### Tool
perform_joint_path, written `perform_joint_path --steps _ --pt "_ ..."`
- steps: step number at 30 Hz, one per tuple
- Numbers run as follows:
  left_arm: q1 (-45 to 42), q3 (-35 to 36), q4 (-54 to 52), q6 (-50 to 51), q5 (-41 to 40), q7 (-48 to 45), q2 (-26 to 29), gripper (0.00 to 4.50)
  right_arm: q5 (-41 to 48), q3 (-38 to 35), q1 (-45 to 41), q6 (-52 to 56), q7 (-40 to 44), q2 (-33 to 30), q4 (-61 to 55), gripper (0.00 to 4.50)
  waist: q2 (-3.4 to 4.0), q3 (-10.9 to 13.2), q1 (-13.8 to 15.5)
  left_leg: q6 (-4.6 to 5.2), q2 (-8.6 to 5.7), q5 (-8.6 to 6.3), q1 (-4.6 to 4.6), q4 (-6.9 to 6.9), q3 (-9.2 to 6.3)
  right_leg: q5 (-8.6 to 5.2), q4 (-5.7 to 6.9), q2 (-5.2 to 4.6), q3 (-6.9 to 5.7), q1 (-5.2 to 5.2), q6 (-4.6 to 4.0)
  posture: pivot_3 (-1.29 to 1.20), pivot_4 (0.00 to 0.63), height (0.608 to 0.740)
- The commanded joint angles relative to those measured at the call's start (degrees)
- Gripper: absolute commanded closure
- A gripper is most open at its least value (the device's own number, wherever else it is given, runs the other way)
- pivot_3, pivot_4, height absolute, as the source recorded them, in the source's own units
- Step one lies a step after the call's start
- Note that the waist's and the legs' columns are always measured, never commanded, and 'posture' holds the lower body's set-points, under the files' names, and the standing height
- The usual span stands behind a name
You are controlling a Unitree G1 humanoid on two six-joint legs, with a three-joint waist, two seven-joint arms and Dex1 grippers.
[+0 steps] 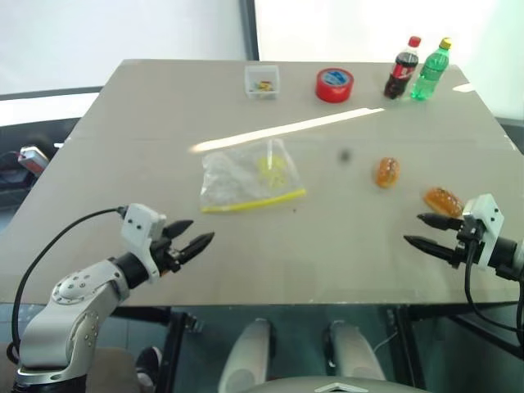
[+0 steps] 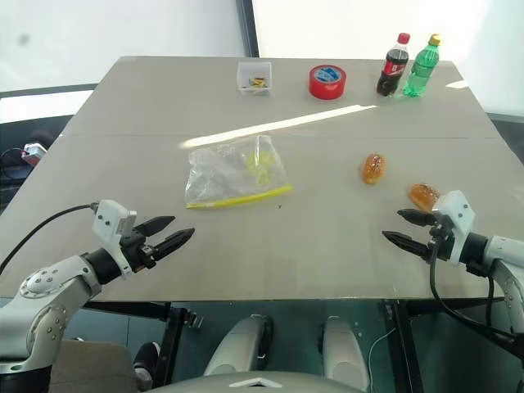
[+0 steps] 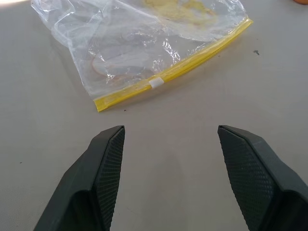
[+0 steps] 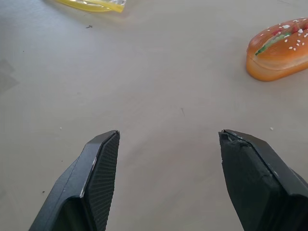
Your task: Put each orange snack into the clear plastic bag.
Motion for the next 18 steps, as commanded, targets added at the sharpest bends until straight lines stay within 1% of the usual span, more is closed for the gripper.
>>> perform_joint_path --steps 1,4,9,18 --pt "-0.8 0.0 -1.7 -1.5 -0.5 -0.3 -0.2 1.25 1.2 -3.4 2.1 0.2 -0.3 -0.6 -2.9 1.16 0.00 0.0 0.0 0.00 0.00 0.00 0.00 0.00 0.00 0.00 0.00 0.00 0.00 0.00 0.00 0.00 0.150 0.740" --pt "-2.1 -1.0 -0.5 -2.1 -0.4 -0.5 -0.9 1.25 1.5 -4.8 4.3 0.8 -0.7 -1.0 -4.2 1.16 0.00 0.0 0.5 0.00 -0.02 0.00 -0.03 0.00 0.00 0.00 0.00 0.00 -0.07 0.02 0.00 0.00 0.150 0.740" --pt "-2.9 -0.8 0.7 -2.6 -0.1 -0.5 -0.8 1.25 1.7 -5.5 3.9 1.4 -1.4 -1.4 -3.9 1.16 0.01 0.0 0.0 0.00 0.00 0.00 0.02 0.01 0.02 0.00 -0.01 0.00 0.03 0.02 0.00 0.00 0.150 0.740" --pt "-2.6 -0.8 0.8 -2.7 -0.2 -1.1 -0.5 1.25 1.4 -5.2 3.8 1.2 -1.2 -1.1 -3.9 1.16 0.01 0.0 0.0 0.00 0.00 0.00 0.01 0.01 0.04 0.00 0.00 0.01 -0.01 0.02 0.01 0.00 0.150 0.740"
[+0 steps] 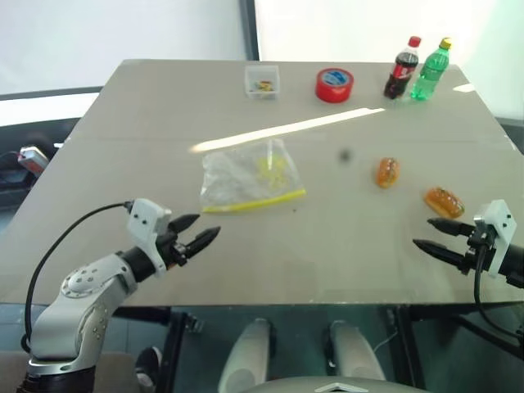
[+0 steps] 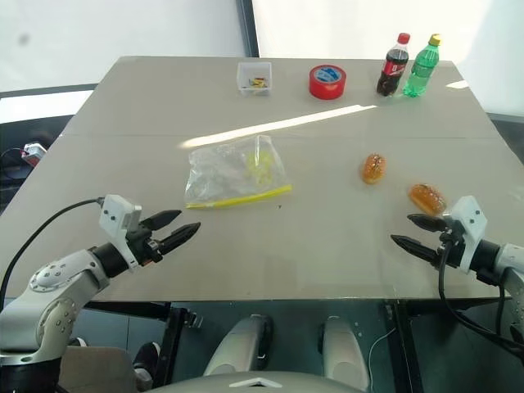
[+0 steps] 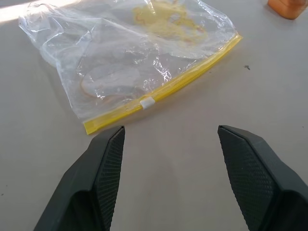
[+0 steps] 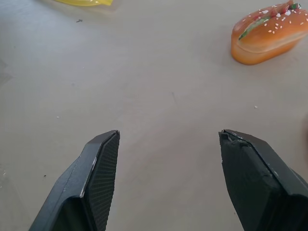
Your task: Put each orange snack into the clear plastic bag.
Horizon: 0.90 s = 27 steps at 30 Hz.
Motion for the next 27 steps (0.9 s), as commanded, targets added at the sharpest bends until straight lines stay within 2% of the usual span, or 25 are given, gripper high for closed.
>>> perform_joint_path --steps 1,5,9,12,15,21,27 --pt "-0.2 1.0 -0.7 -0.8 -0.4 -0.4 0.6 1.25 0.5 -1.4 -0.7 -0.1 -0.2 -0.7 -1.7 1.16 0.00 0.0 0.0 0.00 0.00 0.00 0.00 0.00 0.00 0.00 0.00 0.00 0.00 0.00 0.00 0.00 0.150 0.740" --pt "0.3 1.2 -1.1 -0.7 -0.6 -0.5 0.6 1.25 0.5 -1.0 -0.7 0.0 -0.3 -0.4 -2.1 1.16 0.00 0.0 0.0 0.00 0.00 0.00 0.00 0.00 0.00 0.00 0.00 0.00 -0.01 0.00 0.00 0.00 0.150 0.740" --pt "-3.1 3.1 1.4 3.7 -3.5 1.7 0.5 1.25 -0.2 0.0 -1.0 -0.4 -0.8 -0.4 -3.5 1.16 0.00 0.0 0.0 0.00 0.00 0.00 0.00 0.00 -0.01 0.00 0.00 0.00 -0.01 0.00 0.00 0.00 0.150 0.740" --pt "-9.1 5.3 6.6 7.5 -7.1 2.6 0.8 1.25 0.1 1.1 -2.8 0.6 -2.0 -0.4 -6.5 1.16 0.01 0.0 0.0 0.00 0.00 0.00 0.01 0.02 -0.01 0.00 0.04 0.02 -0.08 0.00 0.01 0.00 0.150 0.740" --pt "-15.4 4.5 12.9 12.1 -8.8 1.8 2.3 1.25 1.0 2.9 -6.1 2.9 -4.2 0.2 -9.6 1.16 0.01 0.0 -0.1 0.00 0.00 0.01 0.01 0.09 -0.01 0.08 0.10 0.07 -0.15 0.02 0.17 0.00 0.150 0.740" --pt "-27.9 1.5 29.3 12.8 -6.3 0.0 3.1 1.25 0.6 6.1 -10.9 5.9 -6.7 -0.1 -14.9 1.16 -0.01 0.0 -0.1 0.00 -0.10 0.01 -0.03 0.08 -0.04 0.13 0.09 0.05 -0.19 0.02 0.26 0.00 0.150 0.740" --pt "-35.5 -4.7 43.7 12.6 -2.3 -5.8 2.5 1.25 1.9 7.5 -15.0 8.1 -8.9 0.7 -19.0 1.16 -0.02 0.0 -0.1 0.00 -0.17 0.01 -0.05 0.07 -0.05 0.14 0.08 0.02 -0.21 0.01 0.26 0.00 0.150 0.740"
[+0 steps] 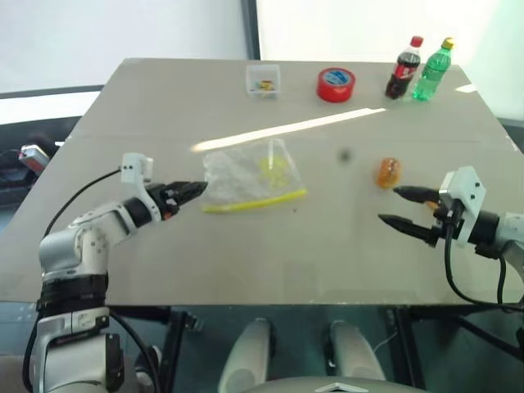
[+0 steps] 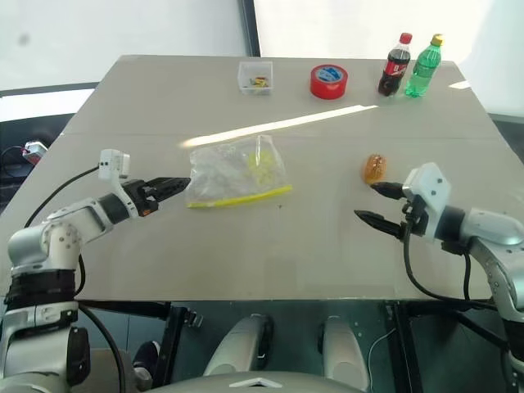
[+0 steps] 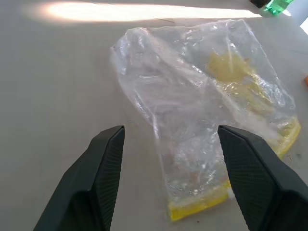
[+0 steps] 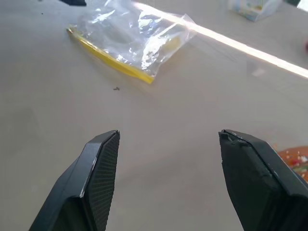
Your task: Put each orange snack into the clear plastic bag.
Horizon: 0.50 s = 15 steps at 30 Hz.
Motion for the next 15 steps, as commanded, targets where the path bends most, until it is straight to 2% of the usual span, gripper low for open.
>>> perform_joint_path --steps 1,6,11,13,15 --pt "-4.5 -2.9 6.5 0.4 1.2 -4.3 -1.0 1.25 1.7 0.2 -2.9 1.1 -1.6 0.5 -4.2 1.16 -0.01 0.0 0.0 0.00 -0.06 0.00 -0.02 0.00 -0.01 0.00 0.00 0.01 -0.01 -0.01 0.00 0.00 0.150 0.740" --pt "-8.5 -8.1 11.9 3.0 3.0 -9.2 -3.0 1.25 1.9 1.0 -3.8 2.0 -2.2 0.5 -5.7 1.16 -0.01 0.0 0.2 0.00 -0.02 0.00 -0.03 0.01 -0.07 0.00 0.00 -0.02 -0.07 0.02 0.00 0.00 0.150 0.740" --pt "-11.9 -9.7 16.5 4.3 5.4 -9.4 -5.1 1.25 0.8 1.7 -3.3 1.3 -1.7 0.4 -5.4 1.16 0.02 0.0 0.2 0.00 -0.14 0.00 -0.01 0.01 -0.09 0.00 0.02 -0.05 -0.07 0.03 0.01 0.00 0.150 0.740" --pt "-12.5 -9.0 17.6 5.0 5.4 -9.5 -5.7 1.77 0.6 2.1 -3.4 1.4 -1.9 0.7 -5.6 1.12 0.05 -0.1 0.2 0.00 -0.15 0.01 0.01 0.01 -0.09 0.00 0.06 -0.05 -0.07 0.03 0.01 0.00 0.150 0.740" --pt "-12.8 -8.3 17.5 5.7 5.0 -9.7 -5.9 2.53 0.5 2.5 -3.6 1.3 -2.1 1.0 -5.6 1.12 0.06 -0.1 0.1 0.00 -0.14 0.01 0.02 0.01 -0.09 0.00 0.07 -0.05 -0.07 0.03 0.01 0.00 0.150 0.740"
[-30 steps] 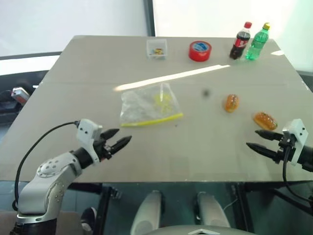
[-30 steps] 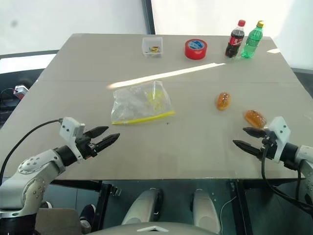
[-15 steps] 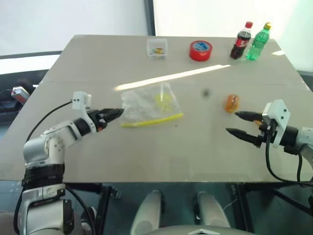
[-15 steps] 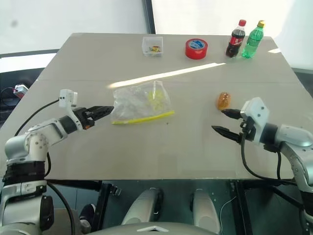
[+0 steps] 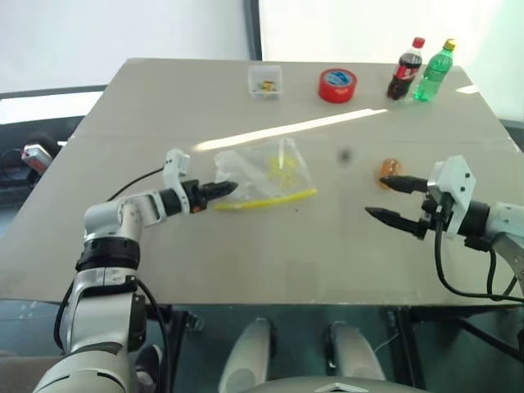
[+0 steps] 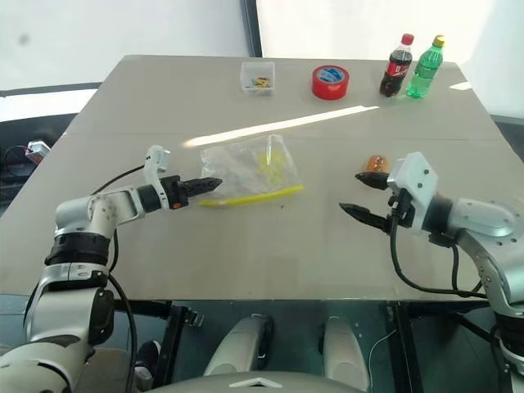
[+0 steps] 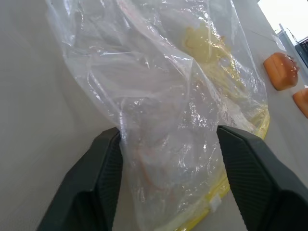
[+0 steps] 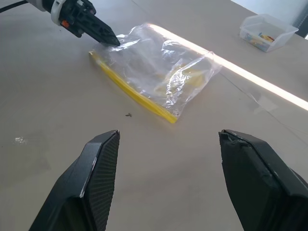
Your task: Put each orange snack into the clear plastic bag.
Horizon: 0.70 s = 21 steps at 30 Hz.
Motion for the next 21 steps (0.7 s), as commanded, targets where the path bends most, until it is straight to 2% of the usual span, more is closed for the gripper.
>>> perform_joint_path --steps 1,3,4,10,15,21 --pt "0.5 -0.7 0.9 2.8 0.2 -0.7 -1.0 3.07 0.0 0.1 -0.6 -0.8 -0.6 0.5 -1.4 1.12 0.00 0.0 0.0 0.00 0.00 0.00 0.00 0.00 0.00 0.00 0.00 0.00 0.00 0.00 0.00 0.00 0.150 0.740" --pt "0.5 0.0 -0.1 4.0 -0.3 -0.7 -1.2 4.13 -0.4 0.7 -0.9 -1.1 -0.6 0.8 -1.0 1.12 -0.01 0.0 -0.1 0.00 0.00 0.00 -0.02 0.00 0.00 0.00 0.00 0.00 0.00 -0.01 0.00 0.00 0.150 0.740" --pt "0.5 0.7 -0.8 5.0 -0.9 -0.4 -1.3 4.41 -0.8 1.2 -1.0 -1.4 -0.5 0.9 -0.8 1.12 -0.01 0.0 -0.1 0.00 0.00 0.00 -0.03 0.00 -0.01 0.00 0.00 0.00 0.00 -0.02 0.00 0.00 0.150 0.740" --pt "1.6 6.5 -10.6 15.4 -6.9 4.3 -2.9 4.41 -14.3 11.5 -4.3 -9.1 -3.0 2.2 5.0 1.12 -0.03 0.0 -0.3 0.00 0.01 0.00 -0.03 0.02 -0.11 0.00 0.06 0.01 0.00 -0.04 0.01 0.00 0.150 0.740" --pt "3.1 14.1 -22.7 26.1 -14.4 12.2 -7.2 4.41 -32.2 25.1 -10.7 -21.0 -7.7 6.8 16.5 1.12 -0.06 0.0 -0.6 -0.03 0.00 0.01 0.02 0.03 -0.22 0.00 0.27 0.02 0.09 -0.14 0.00 0.00 0.150 0.740" --pt "6.3 17.8 -31.9 32.2 -19.1 18.4 -11.4 4.41 -41.6 29.4 -19.7 -28.9 -14.7 14.3 33.7 1.12 -0.07 0.0 -0.6 -0.20 -0.05 0.11 0.01 0.04 -0.20 0.00 0.54 0.00 0.24 -0.32 -0.01 0.00 0.150 0.740"
